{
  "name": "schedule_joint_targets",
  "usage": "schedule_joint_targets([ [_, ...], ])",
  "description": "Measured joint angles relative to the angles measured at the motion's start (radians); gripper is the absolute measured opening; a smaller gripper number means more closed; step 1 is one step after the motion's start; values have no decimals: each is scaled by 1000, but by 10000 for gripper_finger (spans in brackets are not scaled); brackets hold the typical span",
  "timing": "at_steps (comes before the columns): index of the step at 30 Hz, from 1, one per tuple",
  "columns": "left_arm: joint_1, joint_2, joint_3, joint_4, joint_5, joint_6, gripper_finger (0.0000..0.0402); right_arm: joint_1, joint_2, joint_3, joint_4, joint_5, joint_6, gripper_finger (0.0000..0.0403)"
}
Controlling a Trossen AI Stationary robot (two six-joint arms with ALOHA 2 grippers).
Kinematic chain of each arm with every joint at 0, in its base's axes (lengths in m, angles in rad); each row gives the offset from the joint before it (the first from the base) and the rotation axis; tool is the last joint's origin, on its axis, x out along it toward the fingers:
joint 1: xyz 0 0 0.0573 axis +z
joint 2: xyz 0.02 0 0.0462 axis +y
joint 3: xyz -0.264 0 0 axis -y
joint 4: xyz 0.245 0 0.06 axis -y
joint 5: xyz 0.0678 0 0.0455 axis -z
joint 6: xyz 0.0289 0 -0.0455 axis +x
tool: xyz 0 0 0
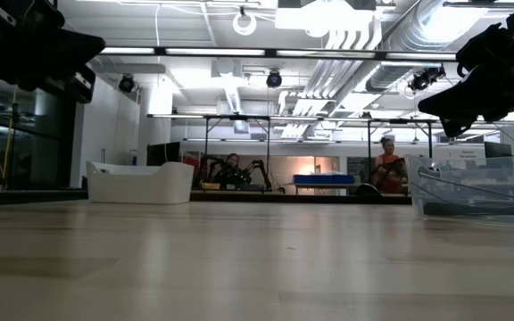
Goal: Sort silverware by color (type)
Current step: Return to Home Position
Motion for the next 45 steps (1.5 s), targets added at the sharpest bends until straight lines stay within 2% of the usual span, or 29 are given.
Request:
schedule_joint_targets([
  [45,11,16,0,-25,0,0,3,0,0,0,0,0,0,0],
])
